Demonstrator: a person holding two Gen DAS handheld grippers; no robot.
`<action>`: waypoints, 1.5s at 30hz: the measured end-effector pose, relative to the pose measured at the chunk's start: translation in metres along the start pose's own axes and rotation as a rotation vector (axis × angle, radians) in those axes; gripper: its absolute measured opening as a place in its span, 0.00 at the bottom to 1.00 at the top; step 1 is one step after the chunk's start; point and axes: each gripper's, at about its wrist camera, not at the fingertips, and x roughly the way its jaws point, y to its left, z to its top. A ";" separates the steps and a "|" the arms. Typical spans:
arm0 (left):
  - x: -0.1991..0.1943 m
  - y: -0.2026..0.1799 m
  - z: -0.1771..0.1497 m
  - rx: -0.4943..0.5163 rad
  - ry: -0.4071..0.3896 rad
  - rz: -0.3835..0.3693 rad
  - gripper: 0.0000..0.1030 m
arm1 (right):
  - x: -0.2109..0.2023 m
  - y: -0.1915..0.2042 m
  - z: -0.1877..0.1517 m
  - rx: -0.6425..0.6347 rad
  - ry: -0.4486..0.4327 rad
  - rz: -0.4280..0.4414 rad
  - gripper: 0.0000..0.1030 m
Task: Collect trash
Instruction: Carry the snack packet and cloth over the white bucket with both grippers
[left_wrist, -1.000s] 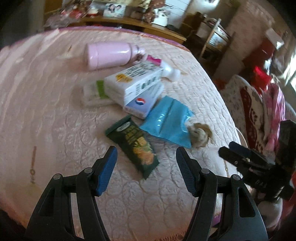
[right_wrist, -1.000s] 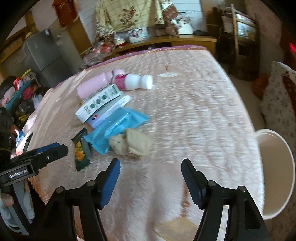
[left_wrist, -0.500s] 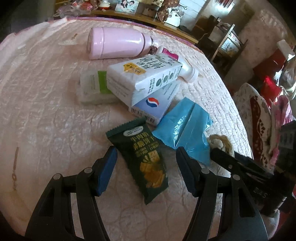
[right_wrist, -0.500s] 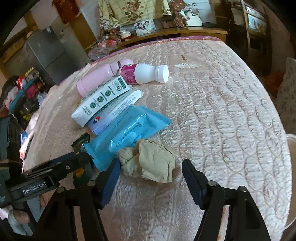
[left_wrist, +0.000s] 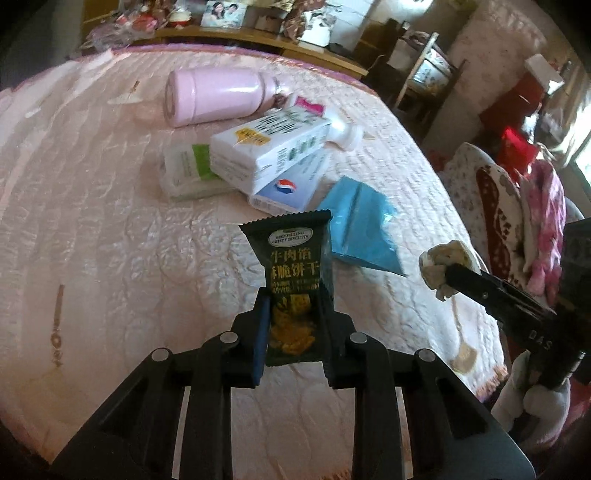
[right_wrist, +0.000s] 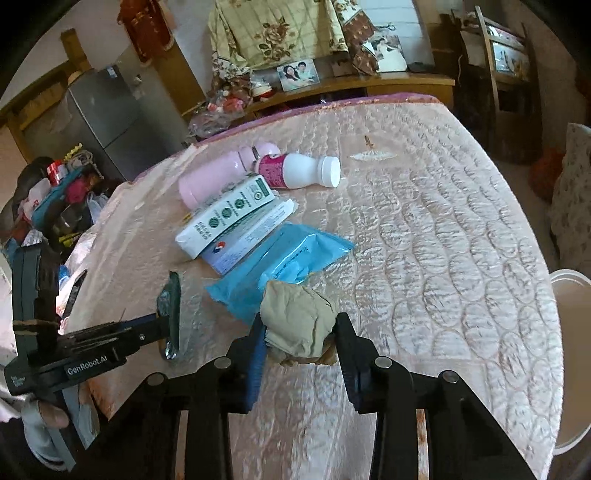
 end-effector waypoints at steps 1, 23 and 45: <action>-0.003 -0.004 -0.001 0.010 -0.001 -0.005 0.21 | -0.004 0.000 -0.002 0.002 -0.004 0.001 0.34; -0.002 -0.113 -0.007 0.202 0.014 -0.123 0.21 | -0.080 -0.054 -0.018 0.095 -0.104 -0.091 0.34; 0.040 -0.220 -0.006 0.361 0.066 -0.187 0.21 | -0.133 -0.146 -0.053 0.217 -0.127 -0.235 0.34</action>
